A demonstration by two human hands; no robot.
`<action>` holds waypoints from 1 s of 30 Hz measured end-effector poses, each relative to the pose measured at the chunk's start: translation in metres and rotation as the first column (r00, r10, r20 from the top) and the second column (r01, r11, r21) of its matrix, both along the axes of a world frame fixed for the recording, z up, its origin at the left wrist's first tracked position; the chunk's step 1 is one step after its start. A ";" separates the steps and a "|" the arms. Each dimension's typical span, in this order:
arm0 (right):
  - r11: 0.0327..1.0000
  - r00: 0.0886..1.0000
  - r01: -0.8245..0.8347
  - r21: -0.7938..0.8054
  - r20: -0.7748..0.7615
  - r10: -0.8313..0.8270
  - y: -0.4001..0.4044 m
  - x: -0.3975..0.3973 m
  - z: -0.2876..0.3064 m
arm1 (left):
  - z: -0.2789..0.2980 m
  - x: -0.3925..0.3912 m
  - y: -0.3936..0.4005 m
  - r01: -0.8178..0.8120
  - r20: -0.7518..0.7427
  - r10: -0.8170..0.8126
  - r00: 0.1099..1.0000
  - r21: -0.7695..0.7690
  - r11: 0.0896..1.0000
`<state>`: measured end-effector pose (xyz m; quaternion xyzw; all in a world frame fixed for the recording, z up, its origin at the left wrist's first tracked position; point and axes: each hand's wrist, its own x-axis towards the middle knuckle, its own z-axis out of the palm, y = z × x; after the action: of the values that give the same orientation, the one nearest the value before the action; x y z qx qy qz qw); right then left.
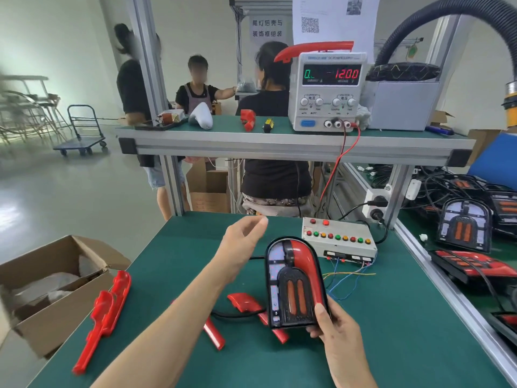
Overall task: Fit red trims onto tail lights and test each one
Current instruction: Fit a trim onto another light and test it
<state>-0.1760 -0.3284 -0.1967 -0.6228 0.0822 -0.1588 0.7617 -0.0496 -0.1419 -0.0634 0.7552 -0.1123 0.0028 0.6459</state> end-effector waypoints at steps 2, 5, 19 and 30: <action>0.999 1.000 0.026 0.033 -0.012 -0.026 -0.002 0.003 -0.002 | 0.002 -0.012 0.028 -0.149 0.074 0.155 0.985 -0.077 0.986; 0.998 0.999 0.042 0.037 -0.019 -0.041 -0.003 0.005 -0.006 | -0.001 -0.037 0.086 -0.318 0.128 0.324 0.937 -0.065 0.946; 0.992 0.991 0.118 0.047 -0.062 -0.115 -0.006 0.012 -0.014 | -0.050 -0.101 0.261 -0.503 0.189 0.608 0.771 0.767 0.399; 0.993 0.991 0.113 0.037 -0.082 -0.110 -0.011 0.014 -0.017 | -0.097 -0.086 0.185 -0.458 0.199 0.504 0.840 0.758 0.464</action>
<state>-0.1618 -0.3396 -0.2139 -0.6069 0.1507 -0.1743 0.7606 -0.1359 0.0436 -0.1608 0.9581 0.1321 0.1155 0.2265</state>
